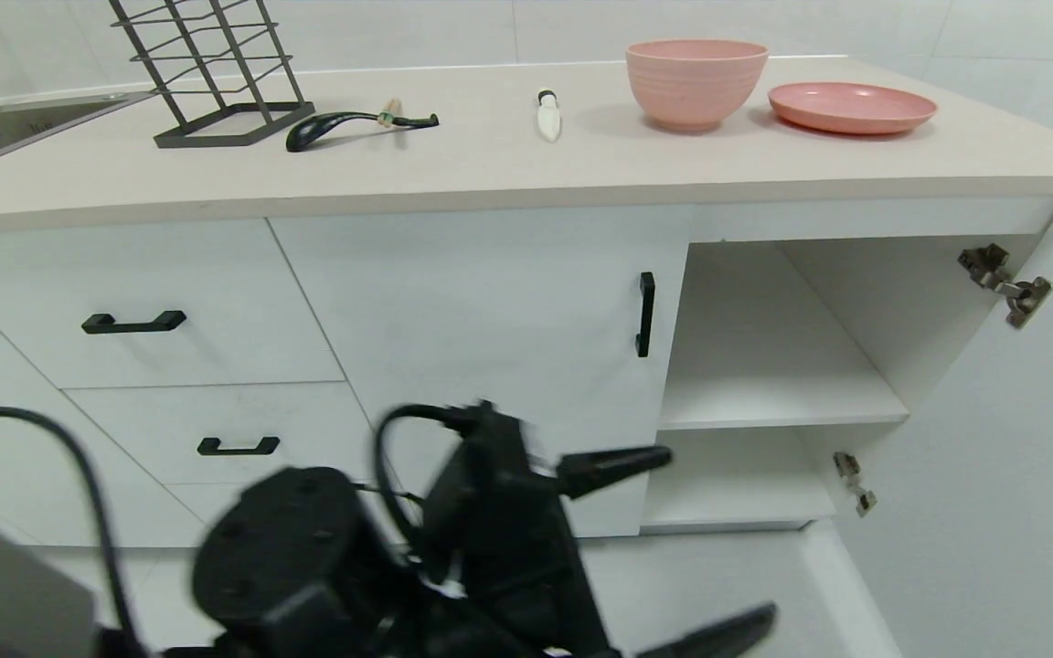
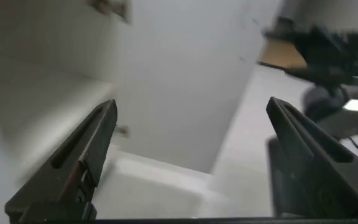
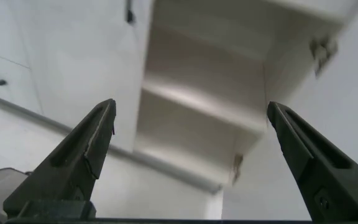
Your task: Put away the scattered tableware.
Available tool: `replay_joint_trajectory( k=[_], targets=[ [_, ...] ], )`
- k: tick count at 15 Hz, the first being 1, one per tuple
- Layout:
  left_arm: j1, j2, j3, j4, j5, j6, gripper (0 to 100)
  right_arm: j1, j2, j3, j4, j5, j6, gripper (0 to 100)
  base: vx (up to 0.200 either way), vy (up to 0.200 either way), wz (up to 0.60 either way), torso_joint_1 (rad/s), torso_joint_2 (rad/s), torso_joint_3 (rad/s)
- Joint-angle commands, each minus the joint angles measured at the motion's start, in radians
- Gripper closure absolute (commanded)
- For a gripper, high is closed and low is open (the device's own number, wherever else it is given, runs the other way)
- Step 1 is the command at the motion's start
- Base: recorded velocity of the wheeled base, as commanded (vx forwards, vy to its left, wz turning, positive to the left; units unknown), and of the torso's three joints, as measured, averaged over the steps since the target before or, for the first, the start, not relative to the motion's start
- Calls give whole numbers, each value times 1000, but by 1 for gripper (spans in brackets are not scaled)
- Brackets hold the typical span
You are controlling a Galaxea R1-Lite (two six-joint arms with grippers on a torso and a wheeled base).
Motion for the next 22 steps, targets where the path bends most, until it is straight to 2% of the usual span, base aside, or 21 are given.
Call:
replay_joint_trajectory(
  k=[1,2,3,4,5,6,7,8,10,11,12,13,14,15,16,17,18,19,22],
  targets=[
    [288,-482,312,-5,-4,17,0,-1,-8,2,38,-41,12,0,0,0,0,0,0,0],
    [337,-582,390,-5,-4,17,0,-1,-8,2,78,-77,23,0,0,0,0,0,0,0],
    [379,-669,420,10,-3,13,0,-1,-8,2,118,-109,26,0,0,0,0,0,0,0],
    [425,-749,420,68,0,10,0,-1,-8,2,154,-129,26,0,0,0,0,0,0,0],
    [540,-933,420,194,0,-1,0,-1,-8,2,205,-153,29,0,0,0,0,0,0,0],
    [604,-1050,419,321,-3,-3,0,-1,-8,2,205,-161,40,0,0,0,0,0,0,0],
    [641,-1142,420,418,-3,-3,0,-1,-8,2,205,-161,46,0,0,0,0,0,0,0],
    [705,-1376,414,687,-4,-3,0,-1,-8,2,205,-158,49,0,0,0,0,0,0,0],
    [761,-1743,399,1110,-8,-1,0,-1,-8,2,208,-144,43,0,0,0,0,0,0,0],
    [765,-1729,384,1171,17,40,0,-1,-8,2,208,-143,45,0,0,0,0,0,0,0],
    [768,-1735,387,1151,34,45,0,-1,-8,2,207,-150,46,0,0,0,0,0,0,0],
    [808,-1737,419,1177,49,53,0,-1,-8,2,207,-155,49,0,0,0,0,0,0,0],
    [862,-1769,419,1314,66,47,0,-1,-8,2,207,-181,51,0,0,0,0,0,0,0],
    [894,-1830,419,1518,84,67,0,-1,-8,2,208,-239,55,0,0,0,0,0,0,0],
    [894,-1829,400,1562,150,93,0,-1,-8,2,210,-299,68,0,0,0,0,0,0,0],
    [894,-1830,416,1527,219,105,0,-1,-8,2,211,-319,72,0,0,0,0,0,0,0],
    [894,-1830,420,1523,285,139,0,-1,-8,2,211,-322,74,0,0,0,0,0,0,0],
    [894,-1830,420,1529,385,174,0,-1,-8,2,211,-330,92,0,0,0,0,0,0,0],
    [894,-1830,420,1564,387,166,0,-1,-8,2,246,-463,117,0,0,0,0,0,0,0]
  ],
)
